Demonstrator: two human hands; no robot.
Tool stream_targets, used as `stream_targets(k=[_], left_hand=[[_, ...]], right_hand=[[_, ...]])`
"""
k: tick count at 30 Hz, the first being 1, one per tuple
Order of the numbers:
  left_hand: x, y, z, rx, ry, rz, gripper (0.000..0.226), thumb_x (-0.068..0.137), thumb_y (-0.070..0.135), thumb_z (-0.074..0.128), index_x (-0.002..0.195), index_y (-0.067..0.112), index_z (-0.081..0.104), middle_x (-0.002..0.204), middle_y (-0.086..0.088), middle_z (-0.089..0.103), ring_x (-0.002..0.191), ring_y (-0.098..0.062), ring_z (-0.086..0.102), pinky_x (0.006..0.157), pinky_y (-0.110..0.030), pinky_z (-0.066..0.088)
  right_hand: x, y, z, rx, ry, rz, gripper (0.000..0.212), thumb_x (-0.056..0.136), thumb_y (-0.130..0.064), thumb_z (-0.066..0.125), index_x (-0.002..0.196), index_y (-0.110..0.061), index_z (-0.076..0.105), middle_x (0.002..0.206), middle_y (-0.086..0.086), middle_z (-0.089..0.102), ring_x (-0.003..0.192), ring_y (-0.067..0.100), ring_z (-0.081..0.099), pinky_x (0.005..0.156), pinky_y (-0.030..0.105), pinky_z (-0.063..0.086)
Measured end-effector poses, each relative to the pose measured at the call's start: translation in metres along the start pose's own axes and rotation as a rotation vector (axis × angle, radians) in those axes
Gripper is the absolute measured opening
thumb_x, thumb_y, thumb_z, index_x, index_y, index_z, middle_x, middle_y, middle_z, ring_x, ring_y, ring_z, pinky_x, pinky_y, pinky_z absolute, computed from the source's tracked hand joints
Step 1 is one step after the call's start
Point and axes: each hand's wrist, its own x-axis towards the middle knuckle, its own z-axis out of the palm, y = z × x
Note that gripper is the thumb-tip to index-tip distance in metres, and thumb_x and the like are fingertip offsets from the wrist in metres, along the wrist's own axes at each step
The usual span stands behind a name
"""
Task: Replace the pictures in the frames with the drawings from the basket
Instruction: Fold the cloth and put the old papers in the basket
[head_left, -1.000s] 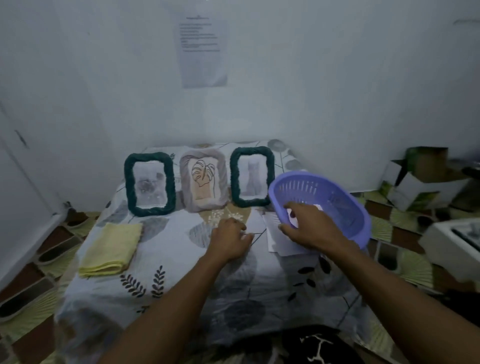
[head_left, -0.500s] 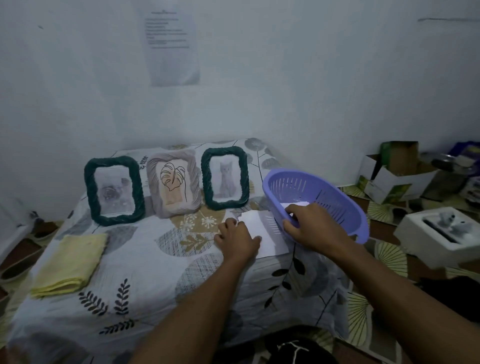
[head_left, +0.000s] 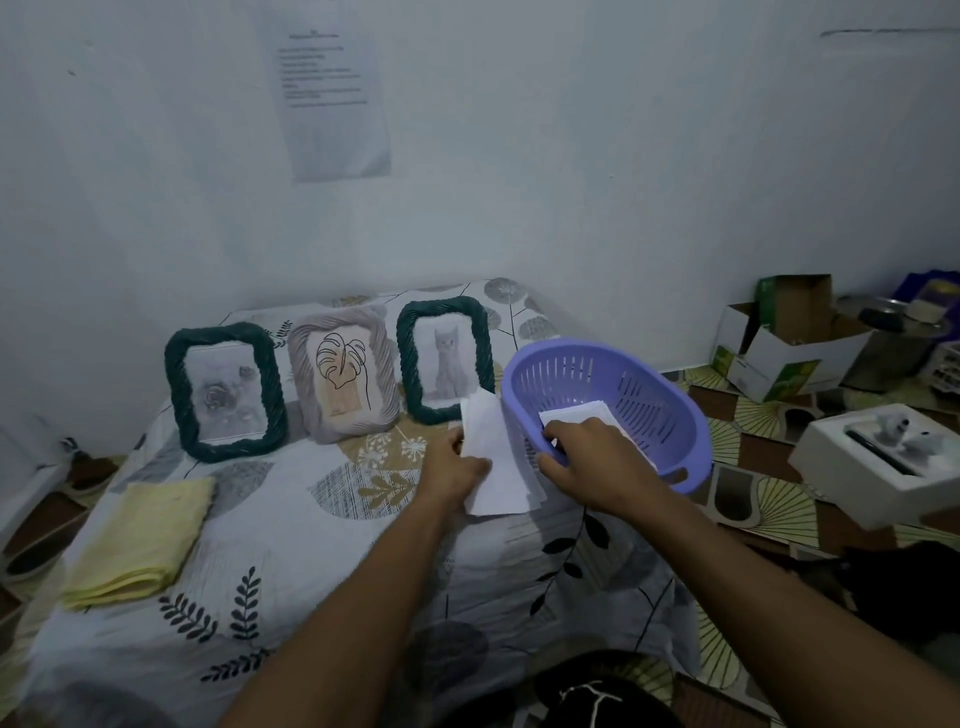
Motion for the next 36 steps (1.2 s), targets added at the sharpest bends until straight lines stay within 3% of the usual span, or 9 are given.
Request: stream_targets(k=[2, 8, 11, 14, 17, 22, 28, 31, 36], left_hand=[[0.003, 0.000, -0.023, -0.022, -0.021, -0.007, 0.037, 0.082, -0.007, 0.060, 0.113, 0.012, 0.060, 0.106, -0.012, 0.068, 0.082, -0.021, 0.066, 0.061, -0.033, 0.055], [-0.001, 0.004, -0.080, -0.136, 0.017, 0.049, 0.031, 0.089, 0.000, 0.048, 0.114, 0.016, 0.056, 0.099, -0.003, 0.068, 0.089, -0.023, 0.064, 0.066, -0.032, 0.052], [-0.006, 0.009, -0.094, -0.103, -0.022, 0.118, 0.037, 0.090, -0.001, 0.048, 0.121, 0.019, 0.054, 0.113, -0.005, 0.065, 0.097, -0.022, 0.062, 0.074, -0.033, 0.052], [-0.014, 0.017, -0.105, -0.055, -0.026, 0.228, 0.038, 0.091, 0.001, 0.054, 0.122, 0.023, 0.055, 0.118, -0.002, 0.065, 0.100, -0.019, 0.061, 0.079, -0.034, 0.053], [-0.020, 0.025, -0.115, -0.053, -0.027, 0.332, 0.041, 0.092, 0.009, 0.059, 0.122, 0.036, 0.054, 0.117, 0.007, 0.065, 0.104, -0.017, 0.062, 0.084, -0.036, 0.054], [-0.027, 0.012, -0.129, 0.059, -0.072, 0.398, 0.037, 0.093, 0.027, 0.058, 0.125, 0.041, 0.046, 0.123, 0.008, 0.062, 0.104, -0.009, 0.062, 0.078, -0.026, 0.054], [-0.030, -0.020, -0.135, 0.063, 0.026, 0.347, 0.020, 0.096, 0.010, 0.047, 0.107, 0.026, 0.047, 0.110, -0.003, 0.063, 0.093, -0.016, 0.062, 0.074, -0.027, 0.052], [-0.030, -0.018, -0.129, 0.171, 0.054, 0.417, 0.016, 0.095, 0.008, 0.044, 0.102, 0.022, 0.045, 0.103, -0.007, 0.059, 0.092, -0.019, 0.057, 0.081, -0.033, 0.048], [-0.025, -0.015, -0.114, 0.160, 0.202, 0.426, 0.019, 0.094, 0.005, 0.045, 0.105, 0.020, 0.047, 0.104, 0.000, 0.059, 0.098, -0.016, 0.058, 0.089, -0.035, 0.048]], right_hand=[[0.005, -0.011, 0.005, 0.007, -0.001, 0.000, 0.020, 0.090, -0.033, 0.049, 0.085, -0.014, 0.054, 0.077, 0.008, 0.058, 0.068, 0.029, 0.055, 0.063, 0.038, 0.051], [0.013, -0.033, 0.015, 0.009, 0.003, 0.055, 0.023, 0.091, -0.036, 0.051, 0.083, -0.015, 0.054, 0.080, 0.009, 0.060, 0.071, 0.030, 0.055, 0.064, 0.035, 0.050], [0.013, -0.038, 0.012, 0.001, 0.053, 0.100, 0.028, 0.088, -0.040, 0.053, 0.101, -0.016, 0.060, 0.089, 0.006, 0.064, 0.078, 0.027, 0.058, 0.065, 0.034, 0.049], [0.020, -0.051, 0.013, 0.036, 0.174, 0.023, 0.041, 0.089, -0.037, 0.057, 0.123, -0.014, 0.058, 0.116, 0.008, 0.064, 0.106, 0.028, 0.056, 0.085, 0.037, 0.048], [0.037, -0.082, 0.017, 0.439, 0.207, 0.035, 0.049, 0.089, -0.027, 0.063, 0.135, -0.014, 0.050, 0.128, 0.002, 0.058, 0.114, 0.020, 0.054, 0.096, 0.034, 0.044], [0.048, -0.125, 0.044, 0.987, 0.175, 0.211, 0.019, 0.093, -0.012, 0.055, 0.112, -0.018, 0.056, 0.108, -0.002, 0.067, 0.099, 0.016, 0.063, 0.084, 0.033, 0.052], [0.036, -0.133, 0.082, 1.079, 0.167, 0.302, 0.025, 0.092, 0.001, 0.048, 0.103, -0.019, 0.059, 0.103, 0.001, 0.069, 0.093, 0.015, 0.064, 0.071, 0.022, 0.048], [0.039, -0.141, 0.083, 1.082, 0.197, 0.236, 0.031, 0.091, 0.007, 0.045, 0.091, -0.022, 0.056, 0.088, -0.004, 0.073, 0.087, 0.006, 0.067, 0.077, 0.017, 0.049], [0.048, -0.149, 0.089, 1.081, 0.264, 0.329, 0.020, 0.094, -0.009, 0.048, 0.098, -0.026, 0.057, 0.098, -0.001, 0.069, 0.090, 0.012, 0.062, 0.076, 0.026, 0.048]])
